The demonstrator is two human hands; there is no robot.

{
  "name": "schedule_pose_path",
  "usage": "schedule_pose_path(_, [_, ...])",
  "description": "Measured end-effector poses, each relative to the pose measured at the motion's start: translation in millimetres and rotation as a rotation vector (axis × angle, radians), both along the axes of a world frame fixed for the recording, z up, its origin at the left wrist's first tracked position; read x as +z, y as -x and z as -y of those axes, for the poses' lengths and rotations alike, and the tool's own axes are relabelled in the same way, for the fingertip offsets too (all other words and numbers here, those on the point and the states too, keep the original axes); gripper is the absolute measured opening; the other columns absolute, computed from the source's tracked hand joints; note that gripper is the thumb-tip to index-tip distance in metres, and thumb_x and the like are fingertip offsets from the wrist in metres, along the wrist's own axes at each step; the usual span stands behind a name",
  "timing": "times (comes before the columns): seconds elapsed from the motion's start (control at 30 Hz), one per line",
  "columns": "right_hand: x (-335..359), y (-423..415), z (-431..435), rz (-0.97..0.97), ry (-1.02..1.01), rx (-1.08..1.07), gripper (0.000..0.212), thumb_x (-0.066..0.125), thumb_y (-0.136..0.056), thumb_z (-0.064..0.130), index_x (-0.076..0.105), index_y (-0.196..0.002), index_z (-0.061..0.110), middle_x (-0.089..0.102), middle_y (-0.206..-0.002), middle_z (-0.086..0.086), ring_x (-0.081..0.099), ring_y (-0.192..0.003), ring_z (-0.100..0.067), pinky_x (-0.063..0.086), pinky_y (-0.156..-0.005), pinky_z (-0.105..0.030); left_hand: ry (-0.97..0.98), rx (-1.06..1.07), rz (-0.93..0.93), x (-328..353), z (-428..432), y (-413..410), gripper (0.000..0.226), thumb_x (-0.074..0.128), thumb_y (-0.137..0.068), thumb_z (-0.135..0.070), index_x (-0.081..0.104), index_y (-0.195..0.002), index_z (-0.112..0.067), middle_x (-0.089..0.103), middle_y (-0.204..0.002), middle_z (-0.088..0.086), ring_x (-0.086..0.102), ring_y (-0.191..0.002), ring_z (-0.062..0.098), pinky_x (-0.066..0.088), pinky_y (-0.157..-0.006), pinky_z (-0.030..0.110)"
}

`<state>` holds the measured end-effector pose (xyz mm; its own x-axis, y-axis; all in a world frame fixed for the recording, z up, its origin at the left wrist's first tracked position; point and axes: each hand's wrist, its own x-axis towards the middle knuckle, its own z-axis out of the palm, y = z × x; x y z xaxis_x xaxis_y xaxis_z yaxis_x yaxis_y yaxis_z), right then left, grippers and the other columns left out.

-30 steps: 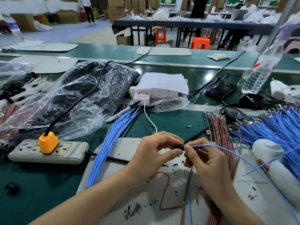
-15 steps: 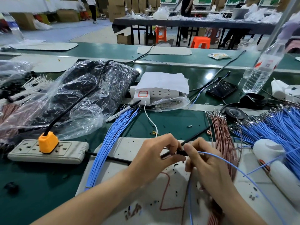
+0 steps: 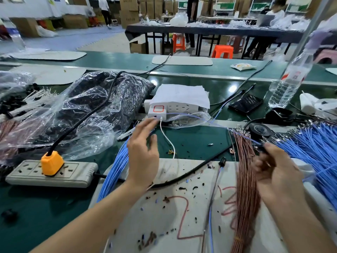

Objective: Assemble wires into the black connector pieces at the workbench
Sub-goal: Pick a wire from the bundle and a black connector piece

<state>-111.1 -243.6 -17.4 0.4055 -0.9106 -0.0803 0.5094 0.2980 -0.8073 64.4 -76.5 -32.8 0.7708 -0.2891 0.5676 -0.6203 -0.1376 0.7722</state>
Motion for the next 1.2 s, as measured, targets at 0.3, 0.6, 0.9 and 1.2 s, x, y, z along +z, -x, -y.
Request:
schedule_pose_path(0.3, [-8.8, -4.2, -37.7, -0.395, 1.014, -0.248, 0.014, 0.068, -0.083, 0.028, 0.059, -0.086, 0.038, 0.064, -0.074, 0.015, 0.059, -0.063, -0.001, 0.048, -0.063, -0.010, -0.062, -0.157, 0.379, -0.2, -0.3, 13.6, 0.037, 0.063, -0.085, -0.022, 0.047, -0.118, -0.015, 0.028, -0.148, -0.004, 0.042, -0.126, 0.010, 0.032, -0.106, 0.023])
schedule_pose_path(0.6, [-24.2, -18.2, -65.2, -0.428, 1.436, -0.103, 0.018, 0.063, -0.084, 0.023, 0.068, -0.090, 0.006, 0.053, -0.077, 0.012, 0.045, -0.069, 0.007, 0.037, -0.071, 0.000, -0.219, -0.676, 0.232, -1.3, -3.3, 26.5, 0.016, 0.072, -0.079, -0.005, 0.069, -0.095, -0.004, 0.070, -0.080, 0.001, 0.062, -0.070, 0.003, 0.048, -0.069, 0.011])
schedule_pose_path(0.9, [-26.0, -19.0, -67.4, -0.392, 1.296, -0.008, 0.025, 0.073, -0.080, 0.031, 0.068, -0.089, 0.009, 0.061, -0.074, 0.009, 0.054, -0.064, 0.001, 0.042, -0.065, -0.006, -0.141, -0.695, 0.124, -4.5, -1.9, 28.4, 0.011, 0.069, -0.081, -0.001, 0.069, -0.092, 0.001, 0.065, -0.085, 0.008, 0.064, -0.074, 0.016, 0.054, -0.068, 0.025])
schedule_pose_path(1.2, [-27.1, -16.5, -70.1, -0.351, 1.325, -0.075, 0.020, 0.068, -0.082, 0.022, 0.068, -0.085, 0.002, 0.062, -0.075, 0.005, 0.056, -0.065, -0.001, 0.046, -0.065, -0.010, -0.101, -0.752, 0.048, -7.7, 0.4, 28.7, 0.005, 0.068, -0.082, 0.001, 0.067, -0.087, 0.001, 0.062, -0.082, 0.012, 0.063, -0.071, 0.008, 0.049, -0.067, 0.016])
